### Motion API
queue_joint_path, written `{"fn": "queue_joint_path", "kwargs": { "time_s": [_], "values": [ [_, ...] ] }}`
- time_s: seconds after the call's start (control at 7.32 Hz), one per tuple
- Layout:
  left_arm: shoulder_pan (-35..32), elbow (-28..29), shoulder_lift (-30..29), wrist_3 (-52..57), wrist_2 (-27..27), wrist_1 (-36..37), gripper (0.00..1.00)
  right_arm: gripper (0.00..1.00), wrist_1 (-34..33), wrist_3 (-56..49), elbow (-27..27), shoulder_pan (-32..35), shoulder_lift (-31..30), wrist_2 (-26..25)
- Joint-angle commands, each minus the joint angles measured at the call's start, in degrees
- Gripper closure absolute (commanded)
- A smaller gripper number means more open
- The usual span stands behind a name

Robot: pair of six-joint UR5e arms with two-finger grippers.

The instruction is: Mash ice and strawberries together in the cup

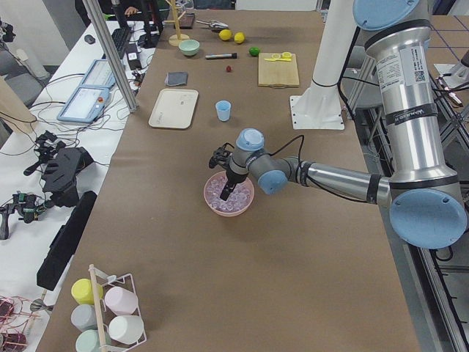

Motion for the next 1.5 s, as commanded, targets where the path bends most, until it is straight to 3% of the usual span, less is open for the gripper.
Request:
{"fn": "queue_joint_path", "kwargs": {
  "time_s": [0.0, 0.27, 0.68, 1.37],
  "values": [
    [1.18, 3.57, 0.67, 0.11, 0.00, -4.46, 0.07, 0.00, -0.07, 0.06, -0.09, 0.00, 0.01, 0.00],
    [1.27, 3.68, 1.37, 0.11, 0.00, -5.27, 0.20, 0.00, -0.07, 0.06, -0.27, 0.00, 0.01, 0.00],
    [1.36, 3.68, 2.16, 0.03, 0.00, -6.50, 0.31, 0.00, -0.07, 0.68, -0.27, 0.00, -0.08, 0.09],
    [1.62, 4.82, 1.29, -0.24, 0.00, -6.76, 0.34, 0.00, -0.07, 1.73, 0.35, 0.00, 0.01, 0.09]
  ]
}}
